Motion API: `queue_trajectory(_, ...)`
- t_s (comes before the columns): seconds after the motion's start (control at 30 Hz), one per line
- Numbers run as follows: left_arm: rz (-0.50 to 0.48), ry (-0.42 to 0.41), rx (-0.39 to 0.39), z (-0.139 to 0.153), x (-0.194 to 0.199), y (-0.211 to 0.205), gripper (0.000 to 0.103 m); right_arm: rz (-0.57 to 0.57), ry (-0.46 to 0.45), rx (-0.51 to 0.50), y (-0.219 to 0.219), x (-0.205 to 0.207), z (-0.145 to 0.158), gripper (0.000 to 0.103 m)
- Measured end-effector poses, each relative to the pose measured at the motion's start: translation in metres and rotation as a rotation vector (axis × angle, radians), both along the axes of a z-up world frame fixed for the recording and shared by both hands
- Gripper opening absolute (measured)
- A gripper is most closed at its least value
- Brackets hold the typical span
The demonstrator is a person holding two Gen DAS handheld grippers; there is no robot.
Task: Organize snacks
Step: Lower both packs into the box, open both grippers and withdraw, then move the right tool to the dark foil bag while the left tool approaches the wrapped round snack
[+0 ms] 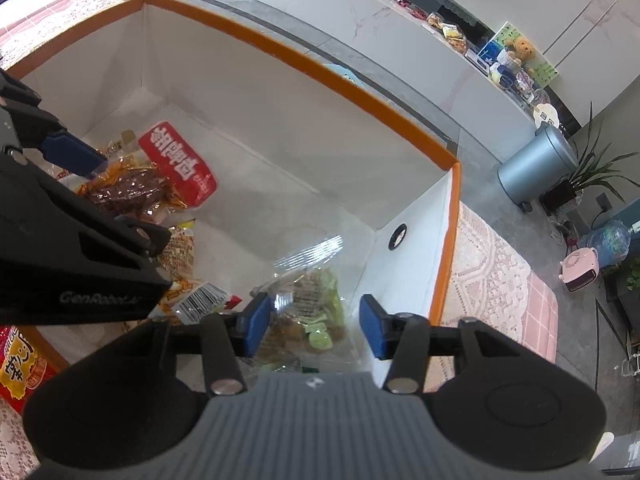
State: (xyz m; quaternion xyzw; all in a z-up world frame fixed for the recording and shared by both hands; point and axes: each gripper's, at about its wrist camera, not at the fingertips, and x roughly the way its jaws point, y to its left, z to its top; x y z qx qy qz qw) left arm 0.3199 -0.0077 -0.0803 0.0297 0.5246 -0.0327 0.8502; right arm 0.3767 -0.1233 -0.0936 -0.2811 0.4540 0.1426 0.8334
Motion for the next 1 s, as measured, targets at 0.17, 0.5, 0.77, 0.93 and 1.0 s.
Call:
queue_trajectory(0.17, -0.004, -0.041, -0.008, 0.015, -0.009, -0.001, 0.083, -0.002, -0.010, 0.002, -0.004, -0.004, 0.009, 0.065)
queue_trajectory(0.5, 0.017, -0.153, -0.001, 0.050, -0.038, 0.005, 0.084, -0.036, -0.054, 0.101, -0.010, -0.024, 0.046, 0.090)
queue_trajectory(0.77, 0.061, -0.255, -0.039, 0.080, -0.084, 0.016, 0.085, -0.064, -0.113, 0.178, -0.020, -0.058, 0.083, 0.094)
queue_trajectory(0.93, 0.055, -0.328, -0.058, 0.102, -0.120, 0.017, 0.086, -0.078, -0.160, 0.234, -0.030, -0.090, 0.104, 0.095)
queue_trajectory(1.0, 0.049, -0.358, -0.067, 0.110, -0.135, 0.016, 0.087, -0.082, -0.178, 0.261, -0.033, -0.105, 0.112, 0.095)
